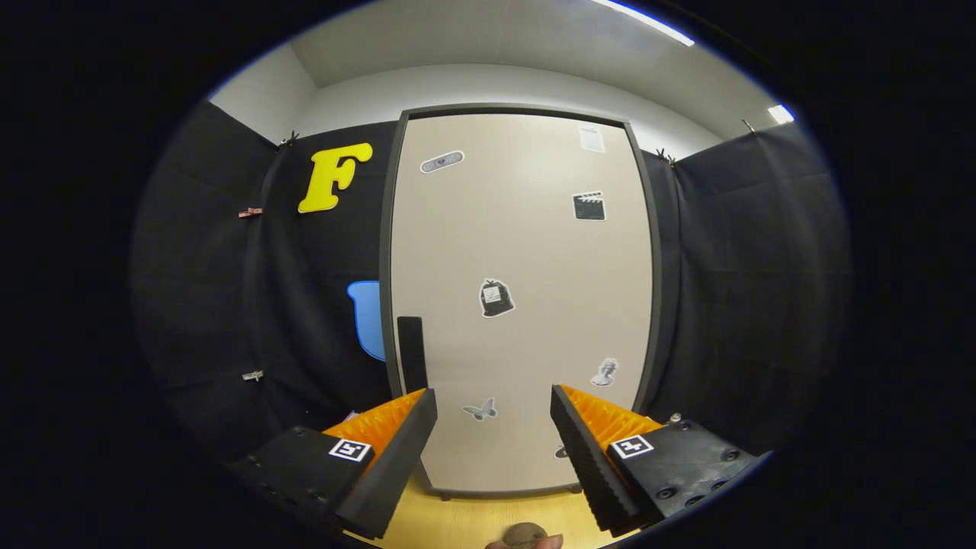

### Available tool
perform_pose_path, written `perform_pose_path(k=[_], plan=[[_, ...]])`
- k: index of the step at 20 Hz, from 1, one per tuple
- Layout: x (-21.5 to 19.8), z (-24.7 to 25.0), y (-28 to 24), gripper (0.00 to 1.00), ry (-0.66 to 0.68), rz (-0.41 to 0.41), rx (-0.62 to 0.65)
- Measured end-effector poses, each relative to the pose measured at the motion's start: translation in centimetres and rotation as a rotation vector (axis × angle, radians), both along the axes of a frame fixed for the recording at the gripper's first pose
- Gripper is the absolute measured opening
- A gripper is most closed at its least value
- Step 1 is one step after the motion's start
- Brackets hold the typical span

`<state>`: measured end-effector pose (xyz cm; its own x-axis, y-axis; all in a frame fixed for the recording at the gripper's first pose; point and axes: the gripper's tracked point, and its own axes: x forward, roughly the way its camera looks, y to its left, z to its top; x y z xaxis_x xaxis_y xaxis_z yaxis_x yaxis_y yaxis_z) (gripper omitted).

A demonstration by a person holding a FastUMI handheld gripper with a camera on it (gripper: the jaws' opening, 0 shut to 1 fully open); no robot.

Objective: Open the shoe cabinet door, grab the shoes and put them into the shoe cabinet, then close the shoe cabinet door.

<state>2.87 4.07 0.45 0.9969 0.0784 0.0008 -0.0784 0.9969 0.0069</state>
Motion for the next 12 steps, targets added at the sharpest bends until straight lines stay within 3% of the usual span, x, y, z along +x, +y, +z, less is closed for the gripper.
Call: perform_pose_path(k=[9, 12], plan=[[6.7, -2.3, 7.2, 0.96, 0.030, 0.079, 0.006], [9.9, -3.5, 8.8, 0.78, 0.045, 0.062, -0.024]])
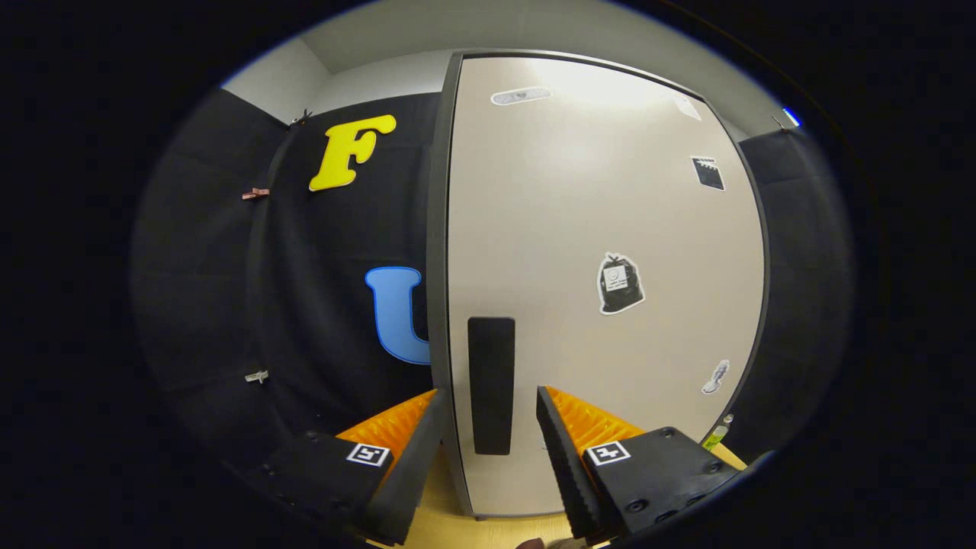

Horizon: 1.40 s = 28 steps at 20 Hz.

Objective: Open the shoe cabinet door, grab the shoes and put them into the shoe cabinet, then close the shoe cabinet door.

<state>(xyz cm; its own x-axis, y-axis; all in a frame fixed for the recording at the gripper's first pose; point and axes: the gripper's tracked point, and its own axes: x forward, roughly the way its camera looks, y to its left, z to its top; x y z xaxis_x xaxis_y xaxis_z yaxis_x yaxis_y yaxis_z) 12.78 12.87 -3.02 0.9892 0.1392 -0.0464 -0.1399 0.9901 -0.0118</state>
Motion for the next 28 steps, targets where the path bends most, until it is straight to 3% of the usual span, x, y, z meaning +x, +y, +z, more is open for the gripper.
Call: perform_pose_path(k=[3, 5, 8, 10, 13, 14, 21, 28], plan=[[2.2, -0.8, 0.6, 0.78, 0.017, -0.016, -0.002], [3.2, -1.5, 0.9, 0.55, 0.053, -0.014, 0.032], [4.0, -1.9, 0.2, 0.53, 0.044, -0.047, 0.024], [3.4, -1.4, 0.2, 0.35, 0.001, -0.033, 0.011], [3.1, -1.6, 0.1, 0.28, -0.001, 0.001, 0.012], [2.9, -1.6, 0.2, 0.21, 0.009, 0.020, 0.016], [-2.5, -0.4, -0.7, 0.21, 0.000, 0.095, 0.034], [-8.5, -0.1, -4.8, 0.21, 0.005, 0.158, 0.065]])
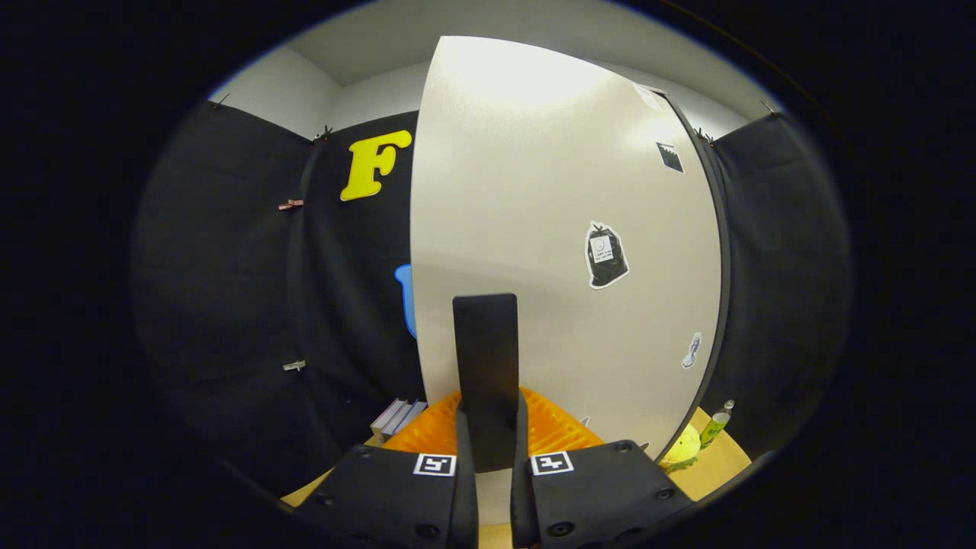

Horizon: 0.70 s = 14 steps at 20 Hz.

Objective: Open the shoe cabinet door, grab the shoes and put them into the shoe cabinet, then close the shoe cabinet door.

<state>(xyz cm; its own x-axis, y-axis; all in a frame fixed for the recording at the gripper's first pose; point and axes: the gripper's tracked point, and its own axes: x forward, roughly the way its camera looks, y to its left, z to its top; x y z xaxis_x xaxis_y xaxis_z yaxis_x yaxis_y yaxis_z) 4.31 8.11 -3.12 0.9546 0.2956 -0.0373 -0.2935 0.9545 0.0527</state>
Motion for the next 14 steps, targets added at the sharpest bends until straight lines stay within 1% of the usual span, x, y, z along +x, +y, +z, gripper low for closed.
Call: perform_pose_path(k=[5, 10, 14], plan=[[-3.0, 0.1, -3.4, 0.21, 0.003, 0.043, 0.012], [-5.3, 0.3, -6.9, 0.20, -0.007, 0.056, 0.034], [-6.9, 0.4, -10.3, 0.20, -0.013, 0.039, 0.040]])
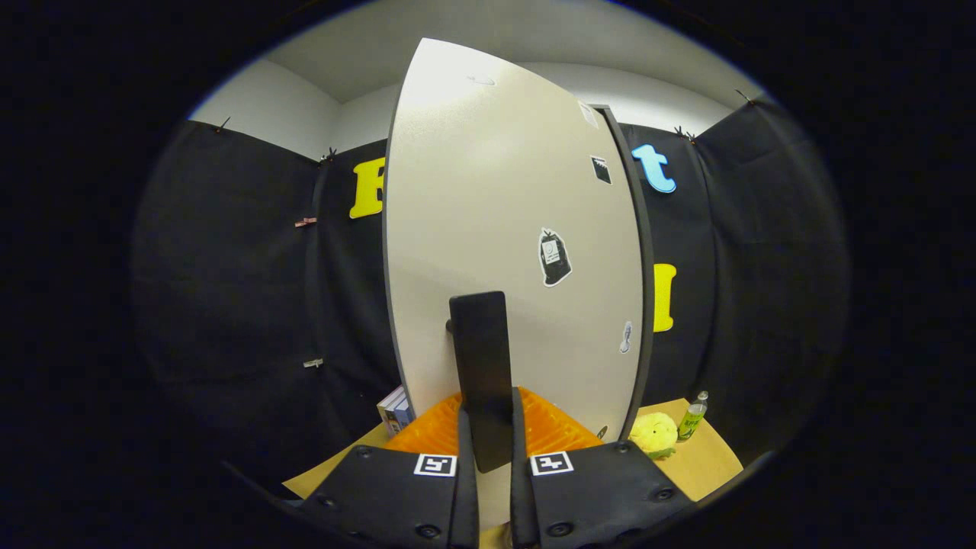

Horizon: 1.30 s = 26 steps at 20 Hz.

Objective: Open the shoe cabinet door, grab the shoes and put them into the shoe cabinet, then close the shoe cabinet door.

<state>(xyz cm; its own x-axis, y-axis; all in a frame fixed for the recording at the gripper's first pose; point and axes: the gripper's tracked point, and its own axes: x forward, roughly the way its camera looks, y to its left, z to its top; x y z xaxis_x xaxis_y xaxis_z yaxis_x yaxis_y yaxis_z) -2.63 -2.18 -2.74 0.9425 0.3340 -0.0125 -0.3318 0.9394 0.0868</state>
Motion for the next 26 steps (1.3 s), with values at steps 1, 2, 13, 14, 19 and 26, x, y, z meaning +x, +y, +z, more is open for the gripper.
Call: perform_pose_path(k=[1, 2, 13, 14, 19, 26], plan=[[-0.3, 0.1, -0.9, 0.20, -0.003, -0.010, 0.004], [-0.6, 0.1, -1.8, 0.20, 0.002, -0.018, 0.003], [-2.2, 0.1, -9.0, 0.22, 0.023, -0.113, -0.007], [-2.3, 0.1, -9.5, 0.21, 0.027, -0.121, -0.007], [-2.5, 0.4, -12.8, 0.21, 0.033, -0.169, -0.039], [-2.3, 1.9, -17.0, 0.16, -0.020, -0.205, -0.024]])
